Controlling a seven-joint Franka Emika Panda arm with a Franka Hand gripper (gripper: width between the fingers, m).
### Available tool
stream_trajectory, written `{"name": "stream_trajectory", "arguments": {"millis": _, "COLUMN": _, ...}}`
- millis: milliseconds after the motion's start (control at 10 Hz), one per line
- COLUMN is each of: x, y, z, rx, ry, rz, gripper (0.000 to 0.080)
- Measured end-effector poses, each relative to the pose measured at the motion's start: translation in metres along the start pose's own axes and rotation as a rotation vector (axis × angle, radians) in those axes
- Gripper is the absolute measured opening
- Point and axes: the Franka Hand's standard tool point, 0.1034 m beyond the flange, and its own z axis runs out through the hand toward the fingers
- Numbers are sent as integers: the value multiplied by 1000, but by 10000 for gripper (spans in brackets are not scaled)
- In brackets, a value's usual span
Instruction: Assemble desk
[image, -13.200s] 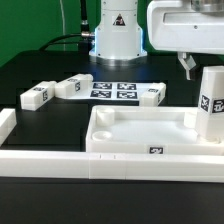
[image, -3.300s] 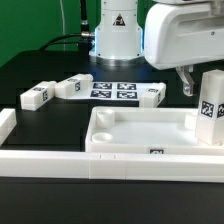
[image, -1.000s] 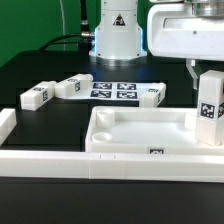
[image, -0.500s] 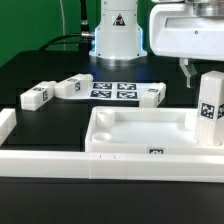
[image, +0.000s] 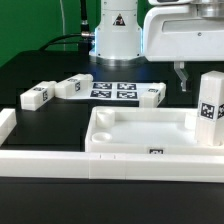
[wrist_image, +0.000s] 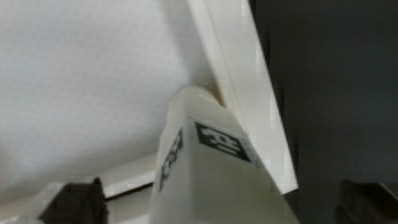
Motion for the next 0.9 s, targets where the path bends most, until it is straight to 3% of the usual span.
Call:
{"name": "stream_trajectory", "arguments": {"millis": 300, "x": 0, "y": 1, "z": 0, "rx": -1, "ry": 0, "rz": -205, "gripper": 649}}
{"name": "stream_trajectory", "arguments": {"millis": 900, "x": 6, "y": -2, "z": -3, "rx": -33, "ry": 11, "rz": -718, "gripper": 649}}
